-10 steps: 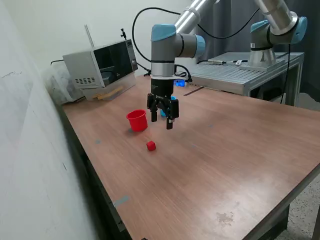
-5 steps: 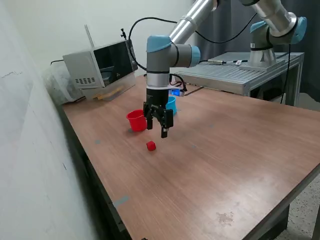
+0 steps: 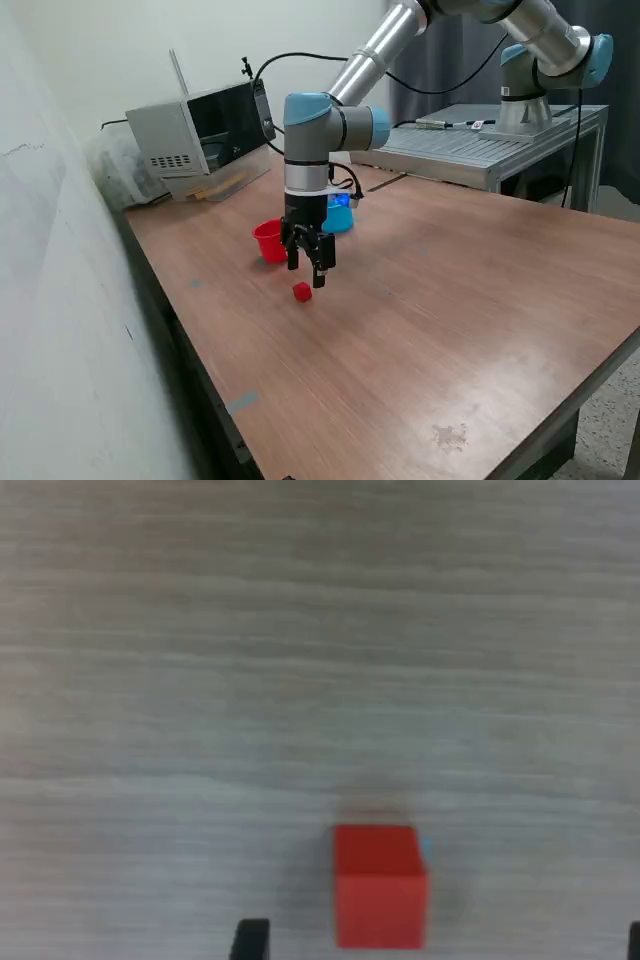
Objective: Place red objects in the red bin, and blue objects in the blue bin.
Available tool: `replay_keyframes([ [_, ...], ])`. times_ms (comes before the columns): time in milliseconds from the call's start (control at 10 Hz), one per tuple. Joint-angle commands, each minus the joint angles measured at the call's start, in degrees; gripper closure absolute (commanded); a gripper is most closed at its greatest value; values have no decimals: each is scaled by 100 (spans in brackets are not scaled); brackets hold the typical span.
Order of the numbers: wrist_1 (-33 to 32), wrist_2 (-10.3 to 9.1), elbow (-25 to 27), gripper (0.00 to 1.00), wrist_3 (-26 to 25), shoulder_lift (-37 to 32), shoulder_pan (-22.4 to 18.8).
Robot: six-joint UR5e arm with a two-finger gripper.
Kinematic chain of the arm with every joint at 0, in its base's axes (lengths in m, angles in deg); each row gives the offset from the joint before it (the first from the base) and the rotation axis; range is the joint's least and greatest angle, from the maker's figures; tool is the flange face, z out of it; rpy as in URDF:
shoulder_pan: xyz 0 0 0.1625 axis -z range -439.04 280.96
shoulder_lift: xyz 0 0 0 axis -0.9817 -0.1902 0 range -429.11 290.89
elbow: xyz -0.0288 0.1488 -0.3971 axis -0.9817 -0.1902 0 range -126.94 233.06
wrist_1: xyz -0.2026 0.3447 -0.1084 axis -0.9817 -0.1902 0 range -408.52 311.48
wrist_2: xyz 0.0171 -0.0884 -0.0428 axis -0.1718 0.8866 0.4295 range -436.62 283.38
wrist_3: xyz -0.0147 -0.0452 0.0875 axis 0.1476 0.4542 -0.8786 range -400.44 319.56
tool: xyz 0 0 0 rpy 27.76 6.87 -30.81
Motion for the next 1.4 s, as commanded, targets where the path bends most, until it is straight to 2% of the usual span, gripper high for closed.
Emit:
replay_keyframes([
  [0,-31,2,-42,0,0,90,108],
  [300,-75,2,-94,0,0,196,109],
  [400,-75,2,-94,100,0,205,109],
  [1100,-49,46,-68,100,26,188,100],
  [1300,-31,55,106,100,26,-196,56],
])
